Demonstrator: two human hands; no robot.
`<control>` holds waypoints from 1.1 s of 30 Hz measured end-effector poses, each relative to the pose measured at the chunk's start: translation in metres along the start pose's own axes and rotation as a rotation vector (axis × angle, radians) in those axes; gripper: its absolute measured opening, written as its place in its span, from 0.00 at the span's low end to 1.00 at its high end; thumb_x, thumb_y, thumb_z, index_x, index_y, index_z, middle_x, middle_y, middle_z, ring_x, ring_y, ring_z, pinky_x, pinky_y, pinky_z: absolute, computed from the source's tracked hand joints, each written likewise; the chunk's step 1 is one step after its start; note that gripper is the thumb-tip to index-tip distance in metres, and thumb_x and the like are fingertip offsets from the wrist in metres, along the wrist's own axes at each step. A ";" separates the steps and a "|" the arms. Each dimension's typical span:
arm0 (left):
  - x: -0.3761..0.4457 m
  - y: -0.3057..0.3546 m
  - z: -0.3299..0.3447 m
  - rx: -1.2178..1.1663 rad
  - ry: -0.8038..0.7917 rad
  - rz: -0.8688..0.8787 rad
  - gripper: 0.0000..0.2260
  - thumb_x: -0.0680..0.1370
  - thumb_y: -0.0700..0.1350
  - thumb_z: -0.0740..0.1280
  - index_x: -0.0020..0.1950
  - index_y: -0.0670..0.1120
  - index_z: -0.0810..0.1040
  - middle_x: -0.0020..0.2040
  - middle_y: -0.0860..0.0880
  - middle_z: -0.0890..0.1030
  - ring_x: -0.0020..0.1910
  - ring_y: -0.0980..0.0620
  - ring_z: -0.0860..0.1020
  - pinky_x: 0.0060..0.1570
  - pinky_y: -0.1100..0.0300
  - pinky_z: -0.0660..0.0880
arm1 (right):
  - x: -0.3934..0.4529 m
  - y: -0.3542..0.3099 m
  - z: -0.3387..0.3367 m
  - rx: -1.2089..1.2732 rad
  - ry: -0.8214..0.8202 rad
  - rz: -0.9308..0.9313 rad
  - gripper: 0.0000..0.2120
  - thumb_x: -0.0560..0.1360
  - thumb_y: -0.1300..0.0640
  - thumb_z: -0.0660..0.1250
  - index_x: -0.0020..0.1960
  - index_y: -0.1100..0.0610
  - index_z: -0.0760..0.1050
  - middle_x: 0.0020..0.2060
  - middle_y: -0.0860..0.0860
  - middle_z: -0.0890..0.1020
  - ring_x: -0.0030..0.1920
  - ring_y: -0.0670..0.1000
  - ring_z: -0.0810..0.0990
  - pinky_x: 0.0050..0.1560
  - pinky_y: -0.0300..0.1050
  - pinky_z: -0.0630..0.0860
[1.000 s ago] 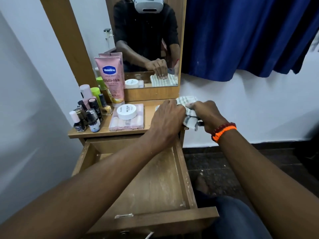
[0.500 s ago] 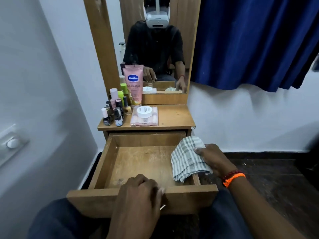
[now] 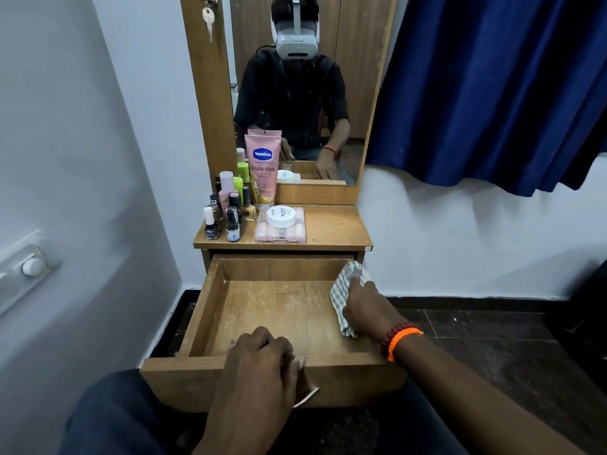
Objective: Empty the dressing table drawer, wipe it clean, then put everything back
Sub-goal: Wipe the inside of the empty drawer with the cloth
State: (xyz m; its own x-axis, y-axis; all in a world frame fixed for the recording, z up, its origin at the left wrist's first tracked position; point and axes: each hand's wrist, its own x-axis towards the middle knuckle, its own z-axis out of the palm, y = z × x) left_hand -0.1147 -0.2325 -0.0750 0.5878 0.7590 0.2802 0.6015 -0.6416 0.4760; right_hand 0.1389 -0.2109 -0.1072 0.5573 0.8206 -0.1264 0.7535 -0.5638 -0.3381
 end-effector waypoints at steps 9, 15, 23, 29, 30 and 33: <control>0.005 -0.003 0.006 -0.009 -0.003 -0.038 0.12 0.78 0.62 0.61 0.52 0.58 0.78 0.47 0.57 0.69 0.51 0.56 0.70 0.53 0.60 0.70 | 0.002 -0.012 -0.021 -0.128 0.026 -0.019 0.35 0.82 0.60 0.54 0.84 0.59 0.42 0.67 0.66 0.75 0.64 0.66 0.77 0.61 0.55 0.74; 0.010 -0.008 0.012 0.085 -0.021 0.003 0.08 0.72 0.61 0.64 0.43 0.59 0.78 0.42 0.55 0.71 0.43 0.53 0.75 0.42 0.56 0.76 | -0.057 -0.021 -0.029 -0.247 -0.178 0.076 0.34 0.85 0.56 0.58 0.83 0.63 0.44 0.70 0.62 0.74 0.69 0.62 0.76 0.67 0.55 0.73; 0.015 -0.008 0.013 0.134 0.020 0.005 0.09 0.70 0.62 0.63 0.39 0.58 0.76 0.39 0.55 0.69 0.40 0.53 0.74 0.38 0.56 0.76 | -0.062 -0.030 -0.040 -0.362 -0.301 0.106 0.22 0.85 0.56 0.60 0.74 0.66 0.65 0.69 0.63 0.75 0.68 0.61 0.76 0.65 0.50 0.74; 0.021 0.000 0.008 0.144 0.082 0.044 0.08 0.74 0.61 0.65 0.44 0.59 0.76 0.44 0.56 0.71 0.47 0.54 0.75 0.47 0.59 0.72 | -0.005 -0.025 -0.012 -0.187 0.077 -0.056 0.31 0.83 0.61 0.59 0.81 0.67 0.51 0.69 0.68 0.73 0.68 0.66 0.75 0.65 0.56 0.76; 0.018 0.000 0.010 0.146 0.037 0.024 0.08 0.76 0.62 0.64 0.46 0.59 0.76 0.45 0.55 0.71 0.49 0.54 0.75 0.49 0.59 0.71 | 0.005 -0.030 -0.009 -0.181 0.100 -0.065 0.30 0.83 0.62 0.57 0.81 0.67 0.51 0.71 0.69 0.71 0.70 0.67 0.73 0.67 0.57 0.74; 0.021 -0.005 0.014 0.128 0.038 0.024 0.09 0.69 0.61 0.69 0.38 0.58 0.76 0.38 0.55 0.70 0.38 0.54 0.76 0.39 0.59 0.73 | 0.025 -0.040 0.000 -0.210 0.146 -0.072 0.27 0.83 0.62 0.54 0.80 0.67 0.55 0.76 0.69 0.65 0.78 0.68 0.62 0.76 0.61 0.64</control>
State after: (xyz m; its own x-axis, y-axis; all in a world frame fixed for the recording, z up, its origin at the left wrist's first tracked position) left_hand -0.0979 -0.2145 -0.0829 0.5836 0.7452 0.3225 0.6532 -0.6668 0.3587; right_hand 0.1226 -0.1674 -0.0972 0.5330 0.8455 0.0322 0.8402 -0.5243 -0.1387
